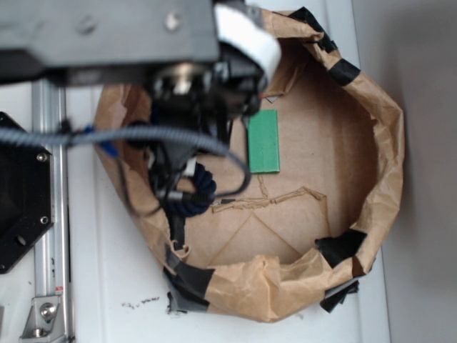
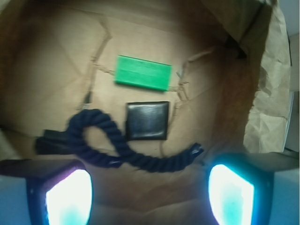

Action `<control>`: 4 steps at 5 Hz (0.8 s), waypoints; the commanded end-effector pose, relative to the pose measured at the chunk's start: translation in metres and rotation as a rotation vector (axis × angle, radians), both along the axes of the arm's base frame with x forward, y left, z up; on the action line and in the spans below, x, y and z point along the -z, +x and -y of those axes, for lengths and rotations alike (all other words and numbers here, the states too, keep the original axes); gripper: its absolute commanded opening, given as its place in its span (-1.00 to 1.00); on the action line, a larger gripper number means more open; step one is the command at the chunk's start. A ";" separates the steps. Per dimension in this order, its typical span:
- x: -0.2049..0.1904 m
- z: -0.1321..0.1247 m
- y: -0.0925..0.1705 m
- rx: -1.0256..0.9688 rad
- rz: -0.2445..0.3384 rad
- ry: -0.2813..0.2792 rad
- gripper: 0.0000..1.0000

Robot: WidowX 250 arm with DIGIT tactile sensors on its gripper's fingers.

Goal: Grab the black box.

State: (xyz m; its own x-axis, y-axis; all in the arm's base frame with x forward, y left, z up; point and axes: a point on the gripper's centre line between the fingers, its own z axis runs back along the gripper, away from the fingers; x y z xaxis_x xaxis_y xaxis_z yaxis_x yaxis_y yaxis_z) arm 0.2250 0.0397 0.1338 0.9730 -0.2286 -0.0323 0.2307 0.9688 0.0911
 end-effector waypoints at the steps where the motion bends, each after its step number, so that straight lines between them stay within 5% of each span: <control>1: -0.006 -0.004 0.002 -0.009 0.033 0.003 1.00; 3: -0.006 -0.004 0.002 -0.009 0.033 0.003 1.00; 4: 0.025 0.003 0.016 -0.025 0.010 -0.034 1.00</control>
